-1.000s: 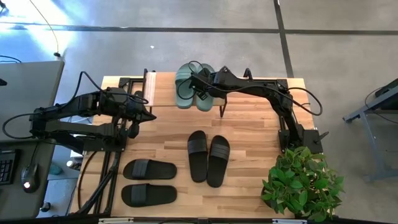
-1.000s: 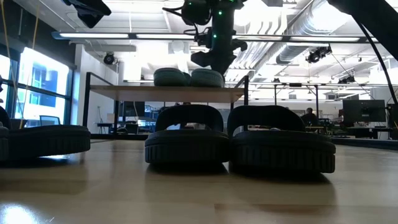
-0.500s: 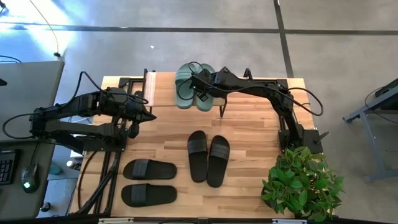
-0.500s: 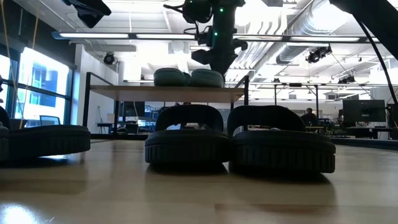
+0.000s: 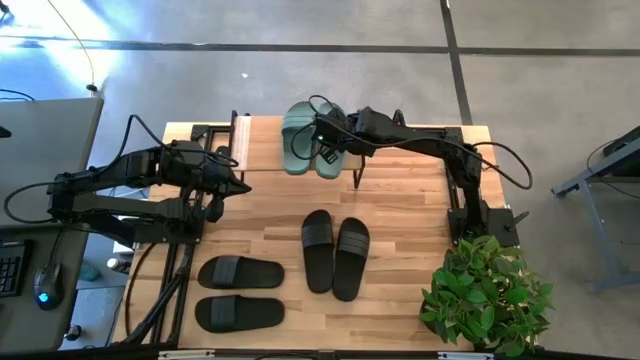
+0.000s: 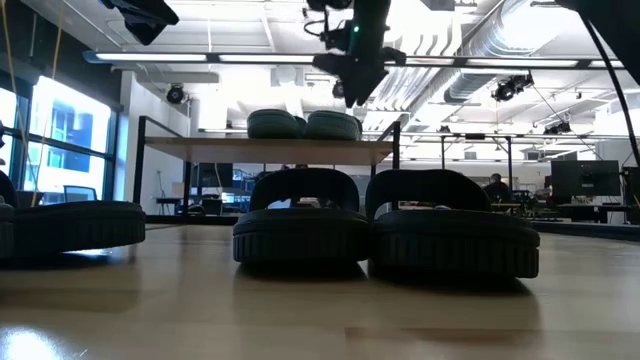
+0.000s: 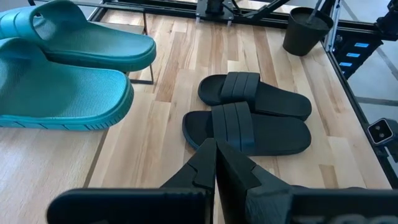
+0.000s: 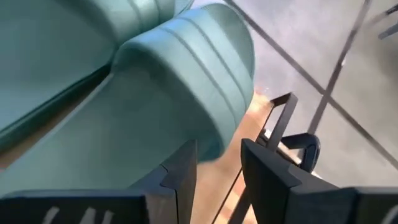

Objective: Pick and place slides into the shelf
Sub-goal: Put the black slide under the shelf

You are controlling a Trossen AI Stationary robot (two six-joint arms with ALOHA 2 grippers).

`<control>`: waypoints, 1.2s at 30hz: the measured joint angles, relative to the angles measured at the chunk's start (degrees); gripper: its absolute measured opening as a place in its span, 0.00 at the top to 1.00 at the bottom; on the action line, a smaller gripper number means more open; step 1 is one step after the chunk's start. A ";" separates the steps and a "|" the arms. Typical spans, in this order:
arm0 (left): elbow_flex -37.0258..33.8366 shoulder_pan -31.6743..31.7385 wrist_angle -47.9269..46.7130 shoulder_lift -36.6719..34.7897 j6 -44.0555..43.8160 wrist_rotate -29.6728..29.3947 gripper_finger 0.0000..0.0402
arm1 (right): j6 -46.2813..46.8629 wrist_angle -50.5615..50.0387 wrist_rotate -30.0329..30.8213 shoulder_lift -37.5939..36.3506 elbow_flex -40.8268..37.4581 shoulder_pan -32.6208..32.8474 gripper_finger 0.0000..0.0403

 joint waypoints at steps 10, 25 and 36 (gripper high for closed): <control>0.00 0.00 0.00 0.00 0.00 0.00 1.00 | 2.60 -1.09 -26.72 -7.81 0.00 5.16 0.72; 0.00 -0.02 0.02 -0.01 0.00 0.00 1.00 | 5.71 -1.64 -34.04 -22.63 0.00 20.91 0.72; 0.00 -0.01 0.01 0.00 0.00 0.00 1.00 | 6.89 -18.16 0.74 -17.36 -0.11 40.49 0.72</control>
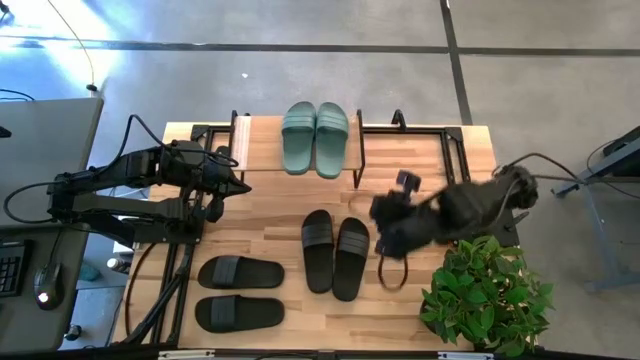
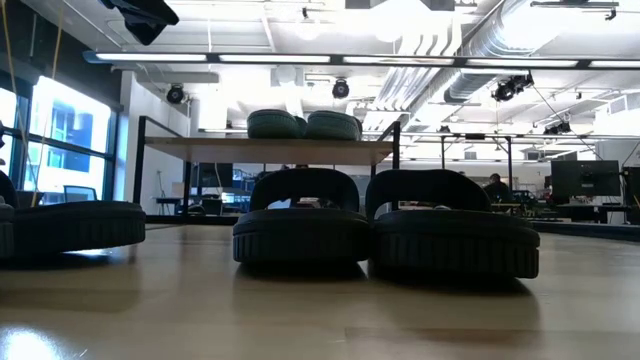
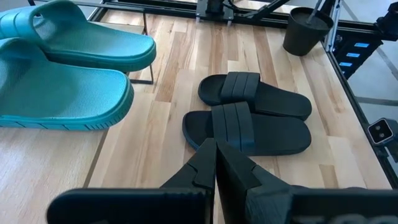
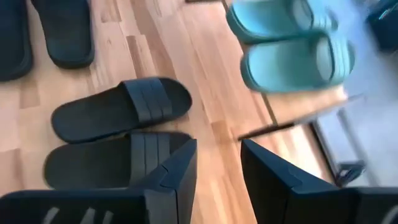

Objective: Pick and place slides into the shelf
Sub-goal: Put the black slide under the shelf

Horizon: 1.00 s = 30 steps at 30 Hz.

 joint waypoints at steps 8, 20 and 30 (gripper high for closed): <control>0.00 -0.01 0.01 0.00 0.00 0.00 1.00 | 0.47 0.47 2.78 10.08 0.00 2.90 0.72; 0.02 -0.01 0.02 -0.02 0.00 0.00 1.00 | 0.17 1.36 -1.25 24.85 -0.02 0.63 0.72; 0.02 -0.01 0.02 0.00 0.00 0.00 1.00 | 3.15 1.20 -3.35 29.12 -0.01 -0.47 0.72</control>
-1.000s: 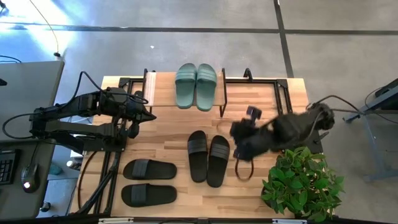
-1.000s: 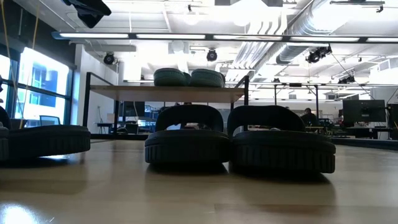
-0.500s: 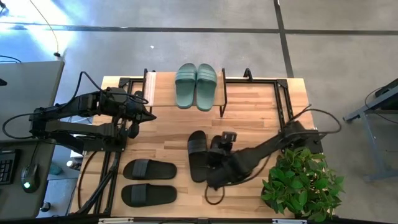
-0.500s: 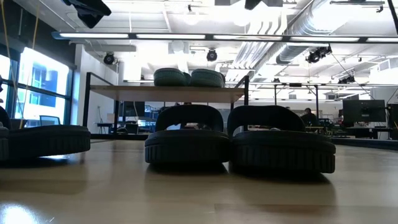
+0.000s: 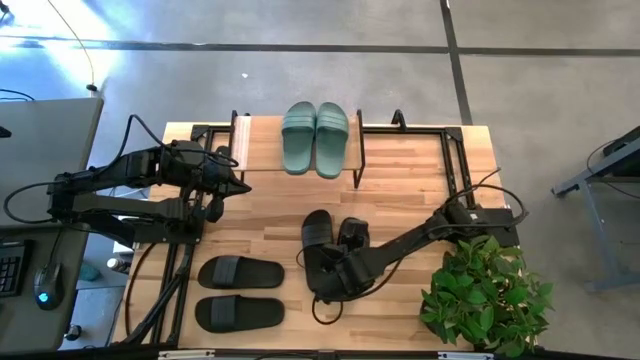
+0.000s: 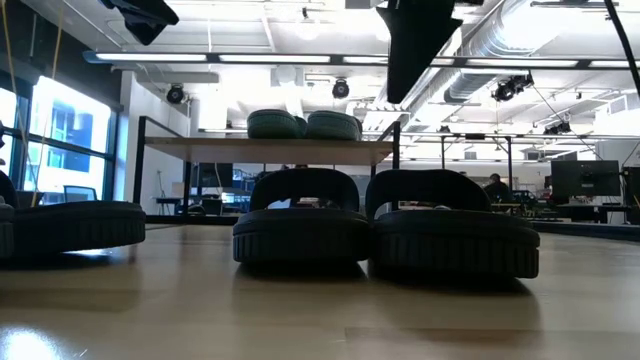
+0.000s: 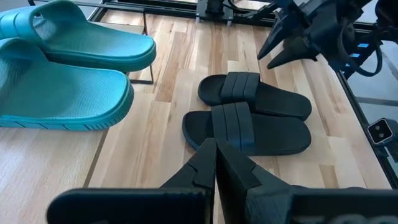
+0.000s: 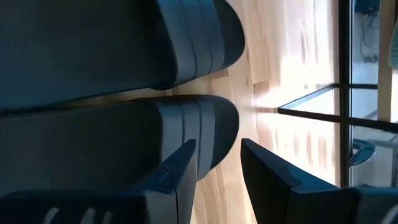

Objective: Pick and place slides into the shelf
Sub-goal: Put the black slide under the shelf

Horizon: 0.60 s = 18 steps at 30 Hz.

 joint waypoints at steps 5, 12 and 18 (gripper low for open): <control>0.00 0.00 0.00 -0.02 0.00 0.00 1.00 | 3.07 0.04 0.76 0.40 -0.01 -0.02 0.72; -0.01 0.01 0.00 0.00 0.00 0.00 1.00 | 5.45 2.58 -0.24 -0.19 -5.98 -0.04 0.72; 0.00 0.00 0.02 -0.02 0.02 0.00 1.00 | 11.81 6.20 0.64 -2.24 -13.54 0.83 0.72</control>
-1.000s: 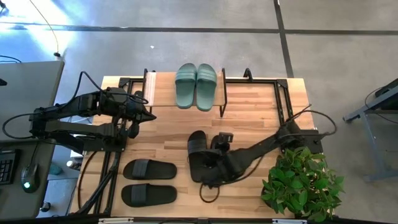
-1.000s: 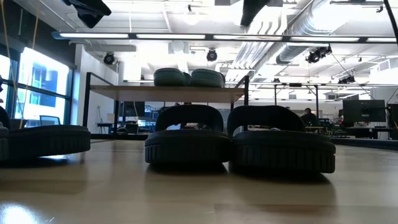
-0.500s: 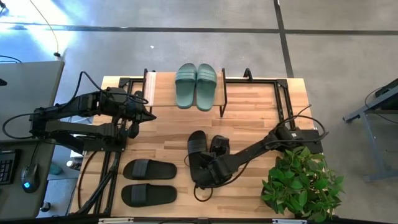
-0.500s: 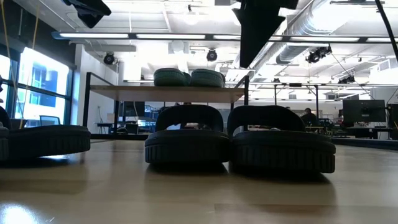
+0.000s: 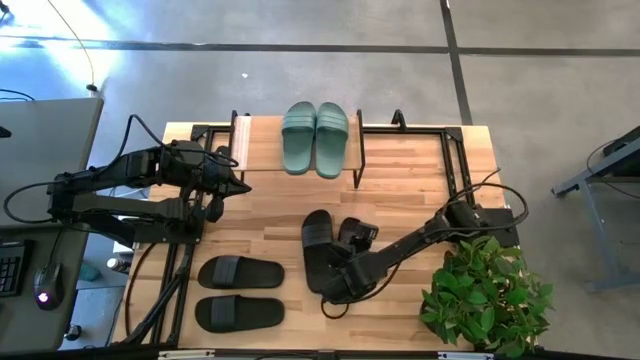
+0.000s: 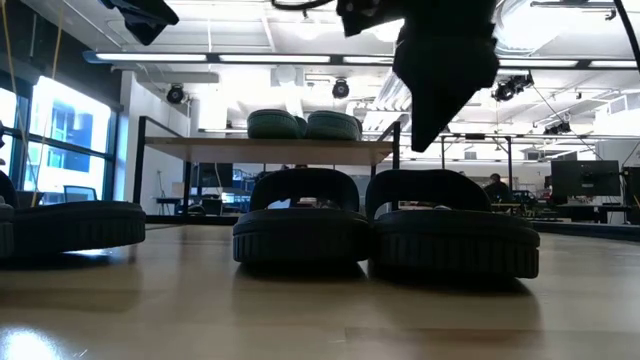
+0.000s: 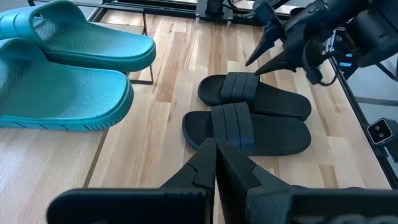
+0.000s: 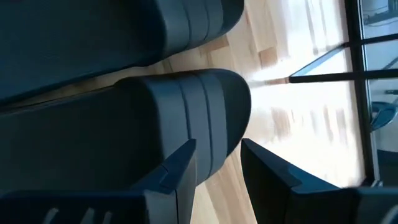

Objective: Pick and place slides into the shelf
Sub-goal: Put the black slide under the shelf

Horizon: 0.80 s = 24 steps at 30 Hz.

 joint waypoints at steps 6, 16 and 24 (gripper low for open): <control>0.00 0.00 -0.02 0.02 -0.01 0.00 1.00 | 0.24 3.82 -0.63 -0.38 -3.55 0.28 0.72; 0.00 0.01 -0.01 0.01 -0.01 0.00 1.00 | 8.26 4.89 3.41 -0.48 -8.24 -0.39 0.72; -0.01 0.00 -0.02 0.02 -0.02 0.00 1.00 | 8.21 2.15 4.82 -0.39 -8.29 -2.25 0.72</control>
